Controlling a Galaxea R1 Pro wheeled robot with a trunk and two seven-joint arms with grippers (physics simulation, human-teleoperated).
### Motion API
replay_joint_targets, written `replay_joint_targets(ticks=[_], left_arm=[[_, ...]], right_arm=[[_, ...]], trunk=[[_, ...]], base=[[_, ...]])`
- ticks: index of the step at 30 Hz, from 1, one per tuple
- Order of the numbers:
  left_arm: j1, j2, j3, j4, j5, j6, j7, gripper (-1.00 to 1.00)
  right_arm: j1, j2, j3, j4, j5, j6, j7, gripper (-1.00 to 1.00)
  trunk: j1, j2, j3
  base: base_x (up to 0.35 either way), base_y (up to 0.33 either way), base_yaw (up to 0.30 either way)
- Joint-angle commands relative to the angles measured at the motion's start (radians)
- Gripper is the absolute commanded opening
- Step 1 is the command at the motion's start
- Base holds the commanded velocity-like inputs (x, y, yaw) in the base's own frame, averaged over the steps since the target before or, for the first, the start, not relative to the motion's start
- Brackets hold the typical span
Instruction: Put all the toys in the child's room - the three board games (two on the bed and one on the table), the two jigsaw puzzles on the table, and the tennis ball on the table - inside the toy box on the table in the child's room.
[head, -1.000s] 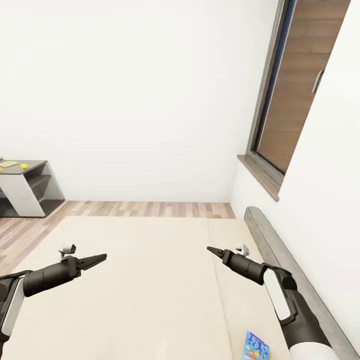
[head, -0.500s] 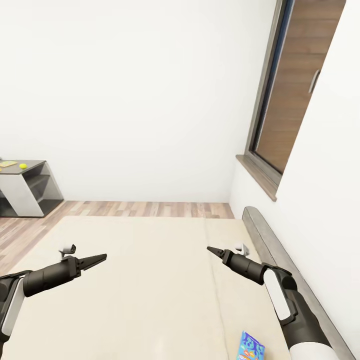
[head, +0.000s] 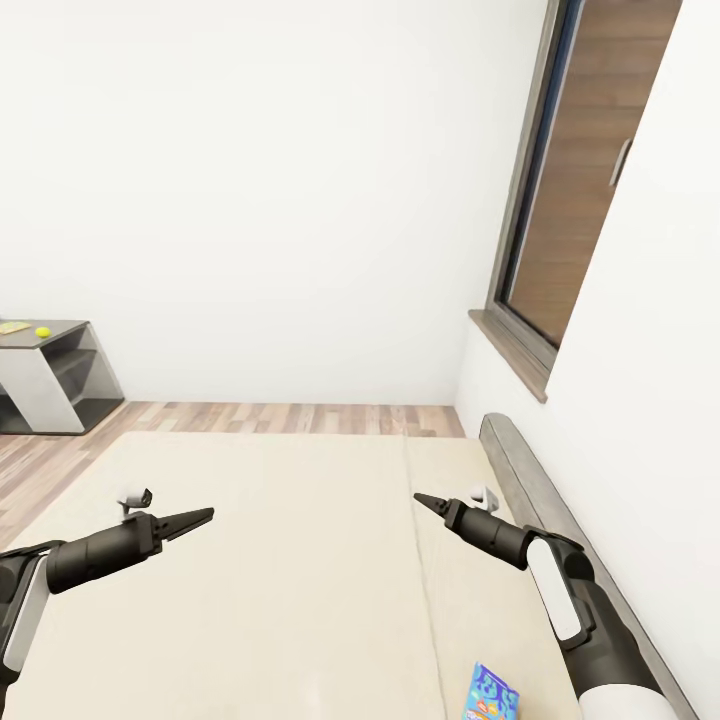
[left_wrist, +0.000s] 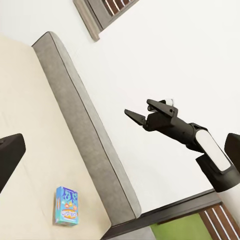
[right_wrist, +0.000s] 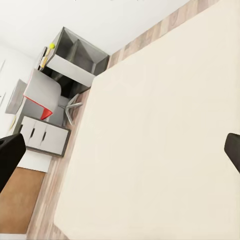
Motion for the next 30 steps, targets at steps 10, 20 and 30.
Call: replay_joint_targets(ticks=[10,20,30], left_arm=[[-0.001,0.0,0.0,0.0,0.002,0.01,-0.002,1.0],[-0.001,0.0,0.0,0.0,0.002,0.01,-0.002,1.0],[-0.001,0.0,0.001,0.0,0.002,0.01,-0.002,1.0]], right_arm=[[-0.001,0.0,-0.002,0.0,-0.001,0.007,0.002,1.0],[-0.001,0.0,-0.002,0.0,-0.001,0.007,0.002,1.0],[-0.001,0.0,-0.002,0.0,-0.001,0.007,0.002,1.0]], trunk=[[0.001,-0.002,-0.002],[0.001,-0.002,-0.002],[0.001,-0.002,-0.002]], base=[[0.0,-0.001,0.0],[0.0,-0.097,0.0],[0.0,-0.048,0.0]])
